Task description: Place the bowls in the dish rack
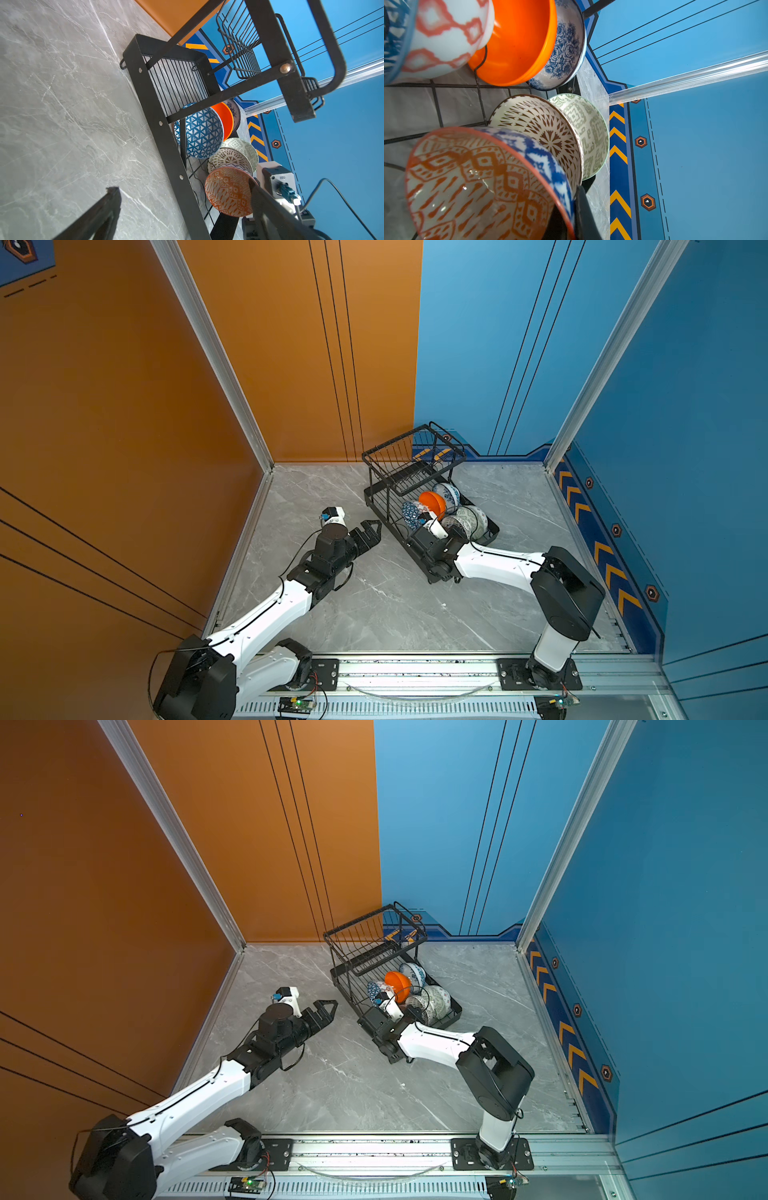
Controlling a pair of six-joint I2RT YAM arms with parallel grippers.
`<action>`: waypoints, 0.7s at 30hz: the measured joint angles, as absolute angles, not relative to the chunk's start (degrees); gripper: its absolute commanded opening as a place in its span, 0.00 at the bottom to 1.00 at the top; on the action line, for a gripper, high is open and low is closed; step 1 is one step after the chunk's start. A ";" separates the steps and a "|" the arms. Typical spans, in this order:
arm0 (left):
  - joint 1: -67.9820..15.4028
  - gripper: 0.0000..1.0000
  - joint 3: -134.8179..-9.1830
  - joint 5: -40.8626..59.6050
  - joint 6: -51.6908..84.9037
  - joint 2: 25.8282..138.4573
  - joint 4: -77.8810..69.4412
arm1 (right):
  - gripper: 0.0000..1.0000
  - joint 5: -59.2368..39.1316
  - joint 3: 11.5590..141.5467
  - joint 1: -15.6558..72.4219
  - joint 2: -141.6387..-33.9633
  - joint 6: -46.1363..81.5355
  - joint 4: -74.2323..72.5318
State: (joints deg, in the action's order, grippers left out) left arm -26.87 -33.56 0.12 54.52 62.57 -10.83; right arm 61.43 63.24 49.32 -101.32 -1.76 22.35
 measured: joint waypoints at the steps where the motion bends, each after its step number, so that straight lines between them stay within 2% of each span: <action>1: -26.61 0.98 -33.56 0.34 54.52 62.85 -11.00 | 0.00 61.73 63.24 49.32 -101.60 -2.20 21.82; 21: -24.73 0.98 -33.56 2.24 54.50 65.56 -12.67 | 0.00 66.43 63.02 49.30 -105.58 -9.93 11.44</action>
